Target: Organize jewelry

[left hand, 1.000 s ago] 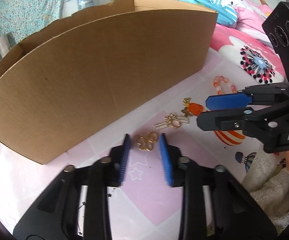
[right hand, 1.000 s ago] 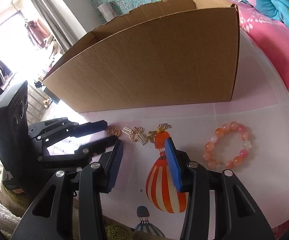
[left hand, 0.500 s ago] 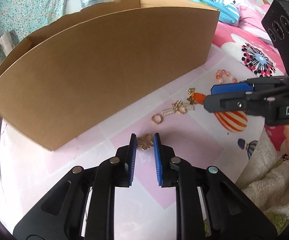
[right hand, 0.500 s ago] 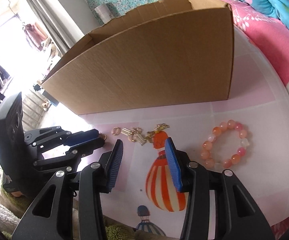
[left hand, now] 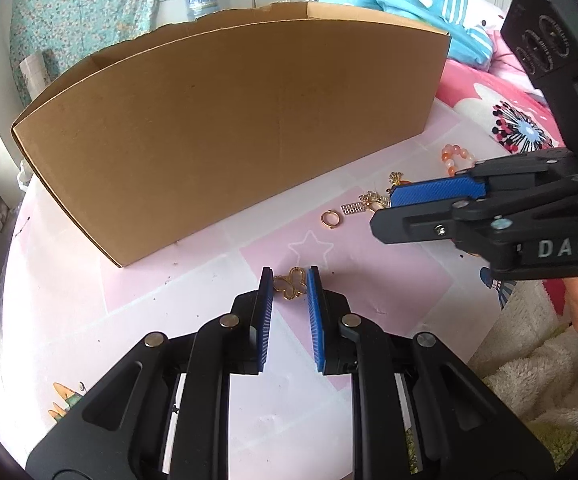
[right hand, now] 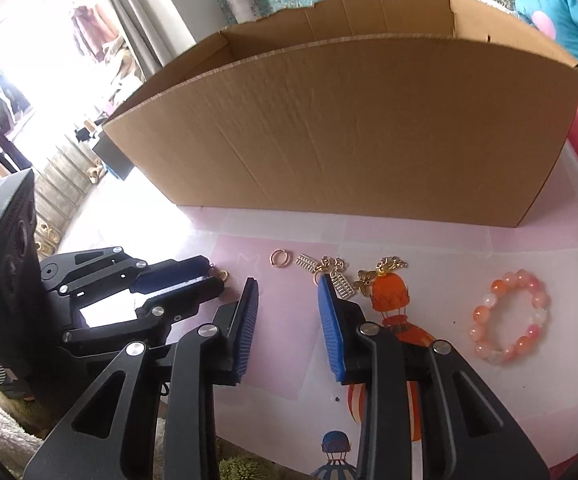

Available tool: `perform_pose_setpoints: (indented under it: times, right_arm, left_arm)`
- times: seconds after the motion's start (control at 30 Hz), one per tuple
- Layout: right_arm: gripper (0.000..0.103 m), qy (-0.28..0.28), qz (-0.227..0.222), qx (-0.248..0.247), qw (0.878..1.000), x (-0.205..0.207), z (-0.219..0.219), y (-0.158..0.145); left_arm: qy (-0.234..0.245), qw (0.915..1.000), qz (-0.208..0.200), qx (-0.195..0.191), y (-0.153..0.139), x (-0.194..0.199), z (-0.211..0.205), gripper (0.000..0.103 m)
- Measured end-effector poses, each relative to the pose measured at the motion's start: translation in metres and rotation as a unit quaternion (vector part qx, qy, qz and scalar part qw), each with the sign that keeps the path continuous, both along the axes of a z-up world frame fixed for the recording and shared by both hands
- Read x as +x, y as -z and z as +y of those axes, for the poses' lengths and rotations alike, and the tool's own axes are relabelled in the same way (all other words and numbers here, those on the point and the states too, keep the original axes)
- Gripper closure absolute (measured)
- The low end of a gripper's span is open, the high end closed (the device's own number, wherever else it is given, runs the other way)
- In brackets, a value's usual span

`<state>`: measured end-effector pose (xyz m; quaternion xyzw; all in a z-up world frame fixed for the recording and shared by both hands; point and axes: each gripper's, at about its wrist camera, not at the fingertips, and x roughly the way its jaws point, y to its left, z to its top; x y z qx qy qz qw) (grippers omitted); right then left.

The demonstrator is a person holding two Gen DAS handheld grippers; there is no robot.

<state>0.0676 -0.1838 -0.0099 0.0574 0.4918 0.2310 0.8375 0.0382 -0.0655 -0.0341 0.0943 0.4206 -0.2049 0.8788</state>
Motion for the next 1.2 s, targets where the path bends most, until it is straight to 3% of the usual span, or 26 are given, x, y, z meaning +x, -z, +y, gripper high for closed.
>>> perform_pose_setpoints:
  times: [0.53,0.83,1.2]
  right_arm:
    - [0.073,0.039,0.013,-0.035,0.999,0.013,-0.015,0.008]
    - [0.073,0.005,-0.020,-0.069,0.997,0.003,0.007,0.001]
    - [0.073,0.030,-0.027,-0.072,0.997,0.003,-0.011,-0.001]
  left_arm:
    - [0.007,0.9999,-0.010,-0.010,-0.001,-0.003,0.009,0.087]
    - [0.009,0.9999,-0.010,-0.010,-0.002,-0.003,0.010,0.087]
    - [0.010,0.9998,-0.011,-0.009,-0.002,-0.004,0.009,0.087]
